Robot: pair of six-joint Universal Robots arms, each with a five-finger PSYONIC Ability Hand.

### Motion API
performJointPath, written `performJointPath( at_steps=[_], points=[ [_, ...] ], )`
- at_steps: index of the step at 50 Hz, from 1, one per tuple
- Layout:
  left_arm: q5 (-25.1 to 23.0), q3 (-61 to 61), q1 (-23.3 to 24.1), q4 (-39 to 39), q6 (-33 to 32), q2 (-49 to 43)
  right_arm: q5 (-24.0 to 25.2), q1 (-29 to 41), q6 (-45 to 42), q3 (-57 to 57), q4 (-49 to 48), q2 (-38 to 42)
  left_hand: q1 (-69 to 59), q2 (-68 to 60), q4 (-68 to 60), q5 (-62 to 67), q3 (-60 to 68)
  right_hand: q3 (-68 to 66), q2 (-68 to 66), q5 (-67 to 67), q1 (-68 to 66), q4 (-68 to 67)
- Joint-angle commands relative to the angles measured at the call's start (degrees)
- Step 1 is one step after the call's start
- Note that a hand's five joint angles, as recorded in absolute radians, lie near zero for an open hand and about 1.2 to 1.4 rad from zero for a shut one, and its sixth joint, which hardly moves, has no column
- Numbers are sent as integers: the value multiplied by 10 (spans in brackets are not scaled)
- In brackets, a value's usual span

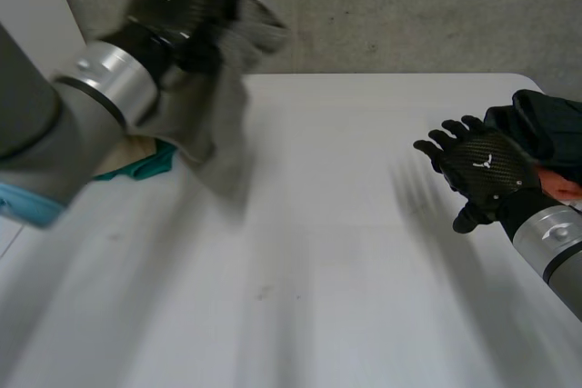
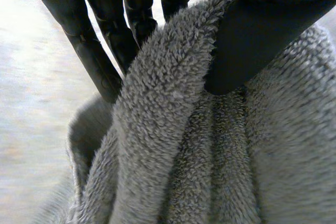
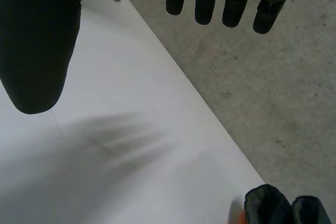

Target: Fold the laundry.

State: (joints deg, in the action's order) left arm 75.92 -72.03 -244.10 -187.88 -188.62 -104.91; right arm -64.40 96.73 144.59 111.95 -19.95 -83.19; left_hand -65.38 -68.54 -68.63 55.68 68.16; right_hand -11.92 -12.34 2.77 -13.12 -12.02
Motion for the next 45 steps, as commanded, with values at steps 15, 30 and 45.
performJointPath(
  at_steps=[15, 30, 45],
  points=[
    [156, 84, 177, 84, 19, -230, -111, -1, 115, -53, 108, -13, 467, 499, 500, -470, -495, 19, 23, -28, 31, 20],
    [153, -54, 29, 99, -110, -130, -109, 69, 307, -92, 224, 38, 479, 511, 512, -482, -507, 19, 23, -28, 31, 20],
    [151, -31, 6, -23, -140, -282, -146, 175, 324, -138, 187, 189, 325, 357, 357, -328, -353, -349, -345, 340, -337, -348]
  ],
)
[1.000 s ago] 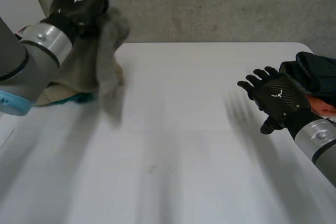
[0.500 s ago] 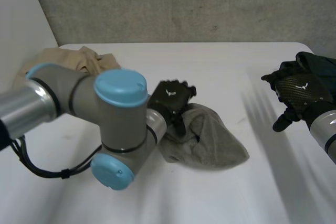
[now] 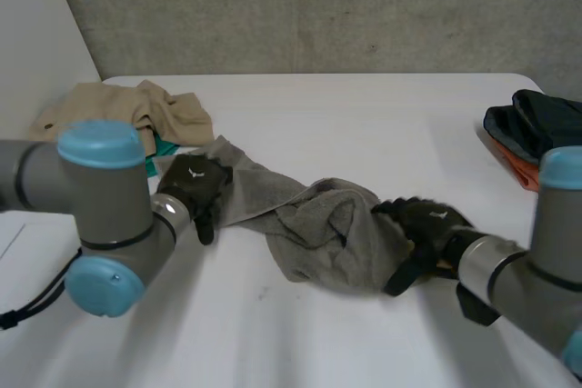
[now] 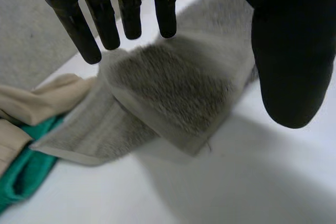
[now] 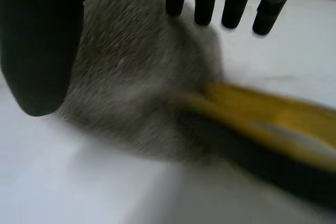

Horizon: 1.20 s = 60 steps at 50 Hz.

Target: Fold the laundry.

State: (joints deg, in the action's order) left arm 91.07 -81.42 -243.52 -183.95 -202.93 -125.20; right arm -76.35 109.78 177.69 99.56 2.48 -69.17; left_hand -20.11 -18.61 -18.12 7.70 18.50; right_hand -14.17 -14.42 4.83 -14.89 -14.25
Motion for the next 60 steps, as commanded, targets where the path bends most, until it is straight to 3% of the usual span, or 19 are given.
performJointPath(
  at_steps=[1, 2, 4, 5, 15, 18, 23, 27, 29, 30, 31, 33, 34, 42, 47, 52, 56, 60],
  points=[
    [0, 72, 1, -68, 3, -85, -27, 49, -7, -16, -58, 48, -181, -196, -201, 206, 198, -534, -531, 527, -527, -533],
    [0, 92, 1, -77, 3, -97, -28, 52, -7, -16, -70, 48, -365, -380, -385, 389, 381, -641, -638, 634, -634, -640],
    [0, 116, 1, -84, 2, -108, -30, 54, -9, -18, -97, 45, -574, -589, -594, 598, 590, -658, -656, 652, -651, -657],
    [-1, 142, -2, -91, 2, -117, -32, 55, -17, -22, -120, 42, -599, -614, -619, 623, 615, -658, -656, 652, -651, -657],
    [-29, 240, -15, -105, 2, -110, -77, 56, -112, -109, -159, 8, -599, -614, -619, 623, 615, -658, -656, 652, -651, -657],
    [-31, 261, -18, -135, 7, -66, -98, 56, -137, -139, -177, -1, -599, -614, -619, 623, 615, -658, -656, 652, -651, -657],
    [-28, 247, -20, -242, 22, 13, -108, 53, -182, -149, -327, -42, -599, -614, -619, 623, 615, -658, -656, 652, -651, -657],
    [-31, 206, -20, -305, 74, 85, -108, 48, -199, -126, -390, -76, -599, -614, -619, 623, 615, -658, -656, 652, -651, -657],
    [-33, 192, -20, -300, 89, 101, -107, 47, -200, -120, -373, -84, -599, -614, -619, 623, 615, -658, -656, 652, -651, -657],
    [-34, 183, -20, -294, 95, 108, -107, 47, -200, -118, -358, -86, -599, -614, -619, 623, 615, -592, -590, 586, -585, -591],
    [-34, 164, -19, -278, 101, 119, -106, 47, -198, -115, -314, -86, -599, -614, -619, 623, 615, -282, -279, 275, -275, -281],
    [-36, 142, -17, -259, 102, 127, -106, 47, -194, -112, -275, -85, -599, -614, -619, 623, 615, -8, -5, 1, 0, -7],
    [-39, 131, -16, -251, 101, 132, -107, 47, -190, -110, -230, -85, -599, -614, -619, 623, 615, 42, 44, -48, 49, 43],
    [-70, 5, -13, -209, 93, 196, -97, 47, -169, -52, -73, -85, -599, -614, -619, 623, 615, 42, 44, -48, 49, 43],
    [-73, -64, -12, -209, 74, 263, -64, 32, -171, -9, -72, -120, -599, -614, -619, 623, 615, 42, 44, -48, 49, 43],
    [-74, -97, -11, -210, 70, 319, -41, -33, -169, 7, -65, -184, -599, -614, -619, 623, 615, 42, 44, -48, 49, 43],
    [-74, -111, -5, -209, 73, 367, -13, -69, -161, -5, -43, -187, -599, -614, -619, 623, 615, 42, 44, -48, 49, 43],
    [-74, -115, 10, -209, 74, 407, -3, -60, -126, -37, -16, -182, -599, -614, -619, 623, 615, 42, 44, -48, 49, 43]
  ],
)
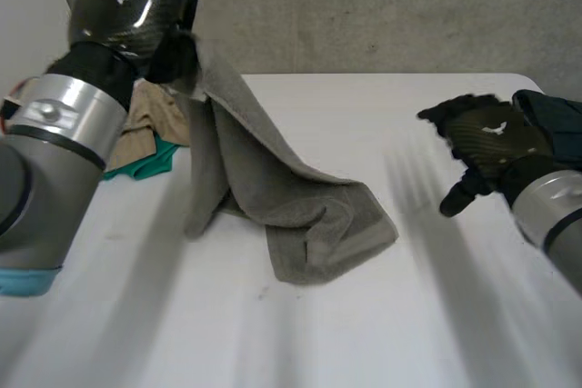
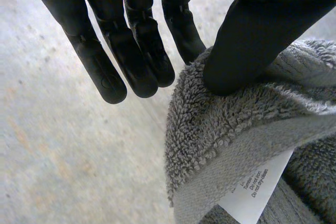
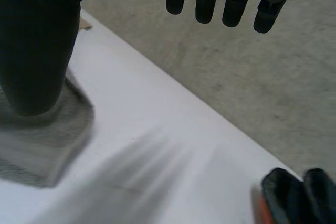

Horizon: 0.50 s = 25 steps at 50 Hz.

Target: Fold the laundry.

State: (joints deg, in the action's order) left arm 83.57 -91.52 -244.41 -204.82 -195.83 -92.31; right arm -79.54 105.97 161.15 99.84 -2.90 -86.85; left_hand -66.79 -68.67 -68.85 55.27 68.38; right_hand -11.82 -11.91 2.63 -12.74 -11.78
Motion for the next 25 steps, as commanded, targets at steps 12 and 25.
performJointPath(
  at_steps=[12, 25],
  points=[
    [1, -1, 52, -2, 1, 136, 46, 64, 181, -274, 117, 317, -132, -113, -112, 147, 116, 18, 19, -26, 27, 18],
    [1, 37, 43, -1, -3, 99, 67, 91, 189, -377, 186, 372, -132, -113, -112, 147, 116, -682, -681, 674, -673, -682]
  ],
)
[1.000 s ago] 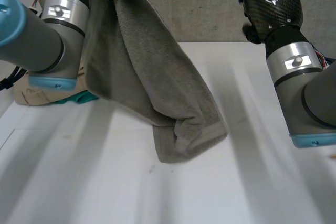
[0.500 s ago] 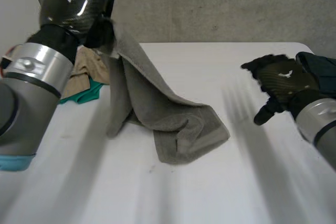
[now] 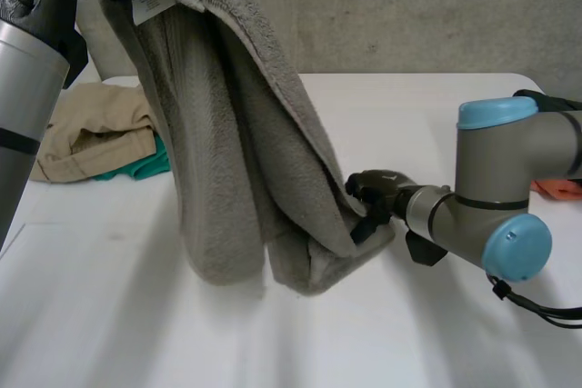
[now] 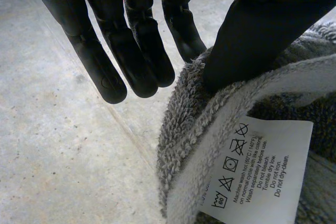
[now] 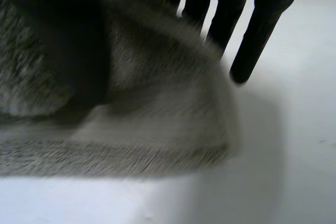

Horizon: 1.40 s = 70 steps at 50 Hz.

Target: Fold the laundry.

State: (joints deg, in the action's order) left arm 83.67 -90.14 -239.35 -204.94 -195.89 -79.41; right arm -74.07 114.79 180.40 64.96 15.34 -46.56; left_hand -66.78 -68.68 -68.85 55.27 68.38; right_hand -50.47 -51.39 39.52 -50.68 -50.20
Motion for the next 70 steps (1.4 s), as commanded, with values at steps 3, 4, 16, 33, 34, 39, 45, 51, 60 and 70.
performJointPath(
  at_steps=[3, 4, 16, 33, 34, 39, 45, 51, 60, 70],
  points=[
    [2, 50, -16, 0, -2, -54, -17, -6, -8, -37, -71, -98, -132, -113, -111, 147, 116, -295, -286, 305, -293, -298],
    [3, 59, -21, 0, -2, -62, -28, -9, -9, -37, -97, -113, -132, -113, -111, 147, 116, -295, -286, 305, -293, -298],
    [41, 221, -106, -70, 4, -189, -114, -43, -123, 32, -417, -248, -132, -113, -111, 147, 116, -295, -286, 305, -293, -298],
    [6, 45, -137, -33, -2, -310, -106, -76, -286, 165, -262, -198, -132, -113, -111, 147, 116, -295, -286, 305, -293, -298],
    [-4, 6, -136, -24, -4, -310, -106, -78, -297, 174, -251, -190, -132, -113, -111, 147, 116, -295, -286, 305, -293, -298],
    [-32, -105, -128, 15, -12, -289, -91, -100, -372, 234, -200, -180, -132, -113, -111, 147, 116, -295, -286, 305, -293, -298],
    [-34, -202, -132, 135, -83, -190, -52, -140, -457, 312, -122, -232, -132, -113, -111, 147, 116, -295, -286, 305, -293, -298],
    [-35, -224, -132, 384, -226, -99, -56, -176, -543, 323, 77, -344, -132, -113, -111, 147, 116, -295, -286, 305, -293, -298],
    [-49, -189, -131, 497, -327, -26, -31, -224, -631, 333, 186, -475, -132, -113, -111, 147, 116, -295, -286, 305, -293, -298],
    [-33, -106, -116, 262, -329, -229, -63, -197, -615, 290, 91, -275, -132, -113, -111, 147, 116, -295, -286, 305, -293, -298]
  ],
)
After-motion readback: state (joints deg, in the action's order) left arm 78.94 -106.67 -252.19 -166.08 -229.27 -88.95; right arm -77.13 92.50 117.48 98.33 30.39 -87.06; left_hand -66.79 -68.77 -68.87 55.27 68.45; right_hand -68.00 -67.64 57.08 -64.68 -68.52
